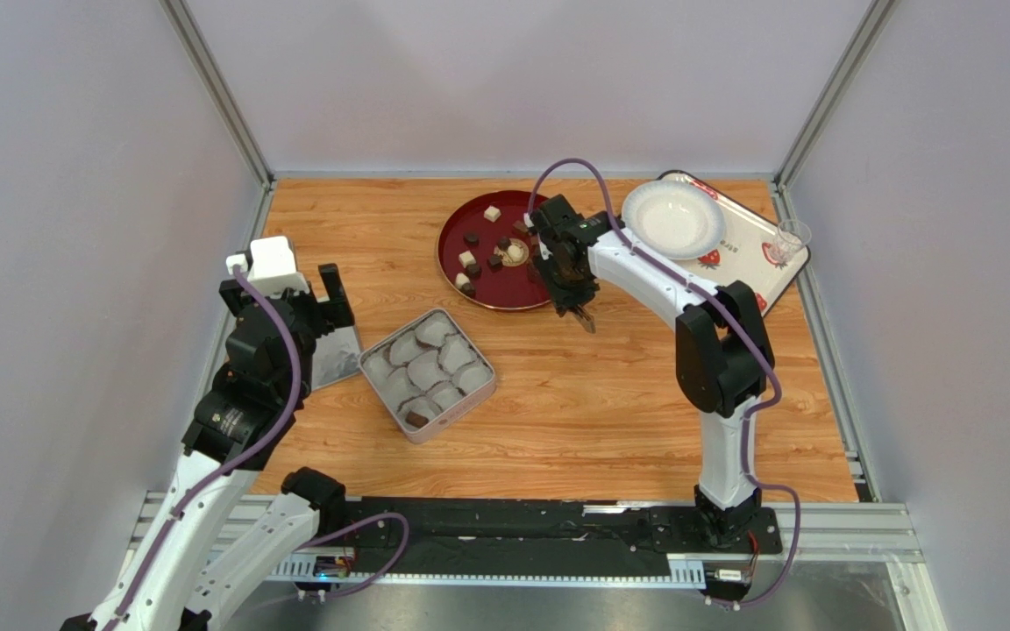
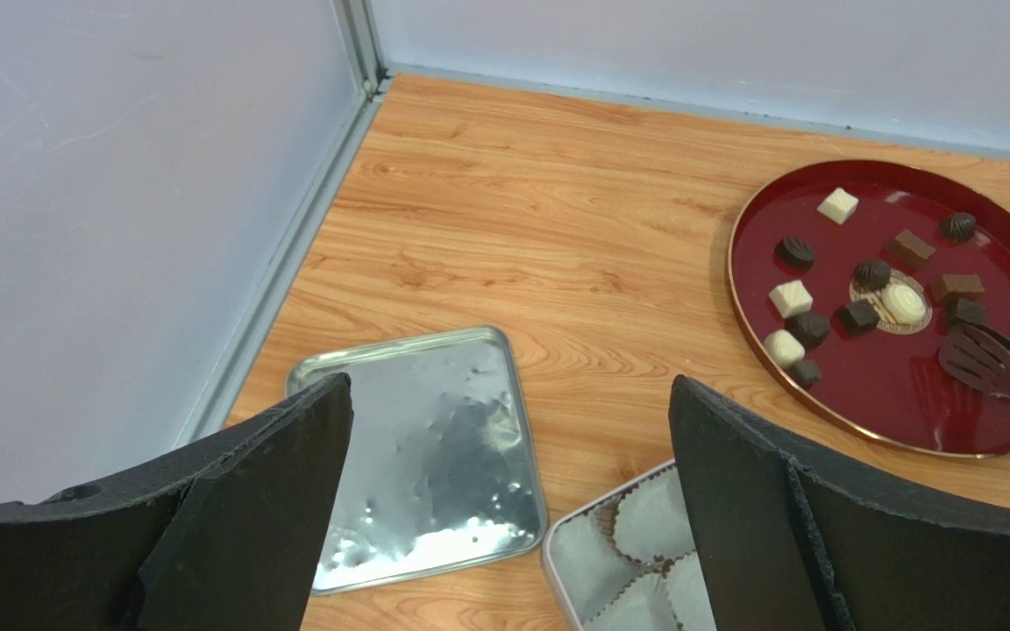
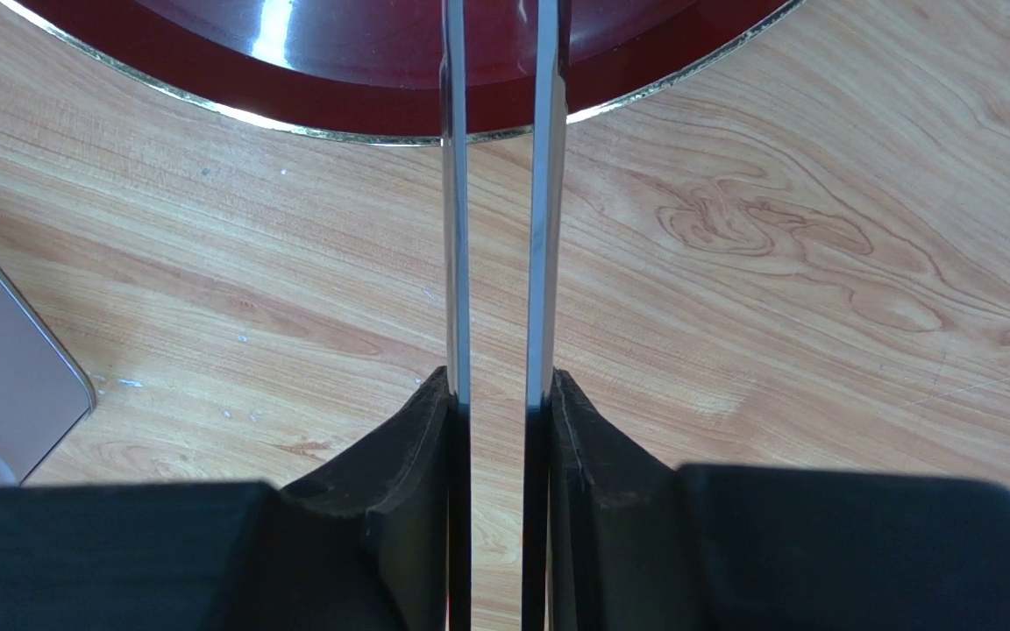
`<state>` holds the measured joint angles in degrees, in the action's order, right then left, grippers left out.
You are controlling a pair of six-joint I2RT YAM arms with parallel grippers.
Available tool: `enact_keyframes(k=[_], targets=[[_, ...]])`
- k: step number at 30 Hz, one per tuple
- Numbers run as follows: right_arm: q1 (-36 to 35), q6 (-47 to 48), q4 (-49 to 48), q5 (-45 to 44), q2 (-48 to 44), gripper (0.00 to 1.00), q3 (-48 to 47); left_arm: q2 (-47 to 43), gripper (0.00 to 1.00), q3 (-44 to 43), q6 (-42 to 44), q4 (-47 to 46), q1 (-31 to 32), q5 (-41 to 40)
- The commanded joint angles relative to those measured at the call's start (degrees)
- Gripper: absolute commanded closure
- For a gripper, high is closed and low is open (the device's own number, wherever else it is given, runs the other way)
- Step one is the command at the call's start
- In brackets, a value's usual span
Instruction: Pack the chocolate
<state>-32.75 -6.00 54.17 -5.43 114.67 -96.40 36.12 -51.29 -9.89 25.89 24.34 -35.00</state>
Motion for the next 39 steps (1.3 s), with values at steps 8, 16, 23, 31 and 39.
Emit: enact_keyframes(k=[8,16,23,31,39], targets=[[-2.23,0.90,0.32,0.68,-7.97,0.79,-1.51,0.36,0.02,0.05,0.05,-1.98,-0.26,-0.24],[-9.16,3.54,0.67,1.65,-13.77,0.79,0.51,1.15,0.02,-0.04,-0.13,-1.81,-0.26,-0.24],[-18.30,3.89,-1.96,2.09,-17.11,0.78,4.38,2.11,0.02,0.31,-0.48,-2.16,-0.26,-0.15],[-28.50,3.98,-4.86,3.94,-15.45,0.78,6.31,3.25,0.02,1.01,-0.13,-2.95,-0.26,-0.68],[-33.69,4.33,-7.06,4.29,-11.67,0.78,5.96,4.05,0.02,1.01,-0.22,-2.95,-0.26,-1.12]])
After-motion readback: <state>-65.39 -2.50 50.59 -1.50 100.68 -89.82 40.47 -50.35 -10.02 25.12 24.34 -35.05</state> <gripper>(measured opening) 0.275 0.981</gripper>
